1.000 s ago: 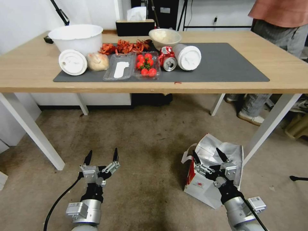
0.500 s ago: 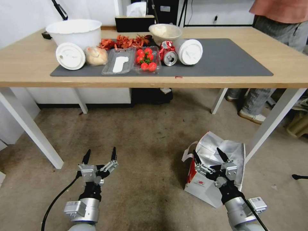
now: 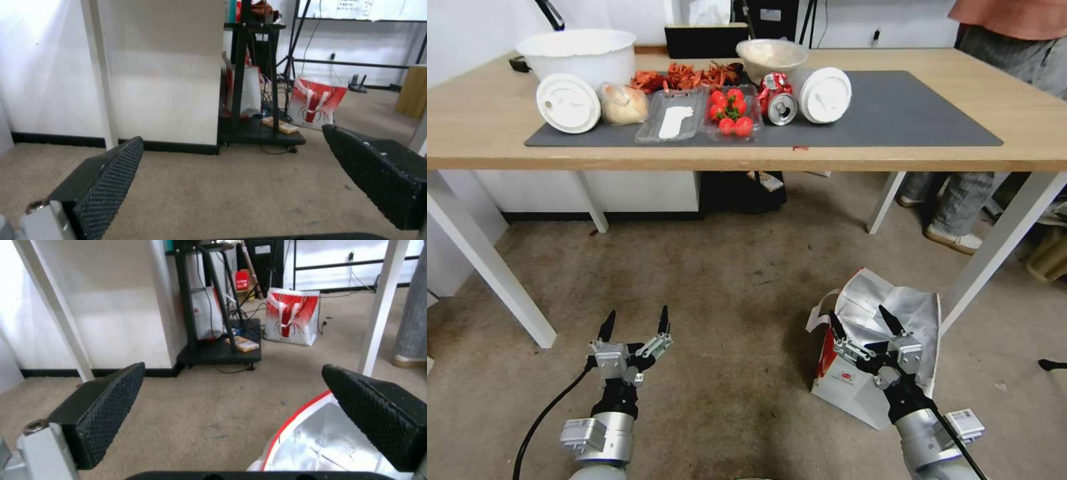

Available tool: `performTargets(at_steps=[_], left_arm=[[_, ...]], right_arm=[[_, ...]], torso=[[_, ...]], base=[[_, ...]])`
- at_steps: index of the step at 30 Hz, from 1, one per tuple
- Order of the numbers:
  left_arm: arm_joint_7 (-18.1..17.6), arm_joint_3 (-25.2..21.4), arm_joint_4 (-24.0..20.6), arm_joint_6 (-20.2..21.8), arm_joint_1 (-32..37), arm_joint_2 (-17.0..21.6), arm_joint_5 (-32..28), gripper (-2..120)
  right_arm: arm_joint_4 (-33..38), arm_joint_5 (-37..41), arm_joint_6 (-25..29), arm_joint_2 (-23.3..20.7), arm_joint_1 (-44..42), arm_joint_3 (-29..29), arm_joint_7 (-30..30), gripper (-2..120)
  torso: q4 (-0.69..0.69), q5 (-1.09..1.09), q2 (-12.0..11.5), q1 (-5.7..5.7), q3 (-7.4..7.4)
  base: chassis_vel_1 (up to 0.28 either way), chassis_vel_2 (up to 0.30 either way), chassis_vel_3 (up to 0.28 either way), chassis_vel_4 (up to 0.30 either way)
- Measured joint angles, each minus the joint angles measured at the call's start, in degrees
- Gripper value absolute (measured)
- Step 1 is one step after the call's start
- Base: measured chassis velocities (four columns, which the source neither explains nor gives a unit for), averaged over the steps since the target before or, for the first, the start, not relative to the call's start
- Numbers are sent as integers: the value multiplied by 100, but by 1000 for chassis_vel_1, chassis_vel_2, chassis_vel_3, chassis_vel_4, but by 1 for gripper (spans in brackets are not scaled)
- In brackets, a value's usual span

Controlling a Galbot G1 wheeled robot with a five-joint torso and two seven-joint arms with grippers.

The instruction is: Pick up the food delivery bag from the floor and place it on the table.

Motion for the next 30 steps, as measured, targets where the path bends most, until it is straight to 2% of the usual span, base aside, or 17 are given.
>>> performTargets(at_steps=[4,6,10,22,30], left_arm=[[5,2,2,0,-4,-6,2,100],[8,23,7,0,-9,-20,19,100],[8,29,7,0,-3,-26,29,100],[8,27,14,-33,4,-14,25,100],[7,29,26,-39,-1,-3,19,100]], right_arm=[[0,-1,0,-4,6,0,0,100],[-4,-1,0,-9,7,2,0,100],[-5,-1,0,-9,0,1,-1,100],[-27,-21,1,8,-7,-22,-2,100],[-34,-24,2,11,-10,-20,-1,100]], torso=[[0,0,-43,-3,-39],[0,0,-147,-14,-134],[0,0,-201,-18,-183],[0,0,-503,-39,-457],[1,0,-576,-59,-456]], base=[[0,0,0,0],[0,0,0,0],[0,0,0,0],[0,0,0,0],[0,0,0,0]])
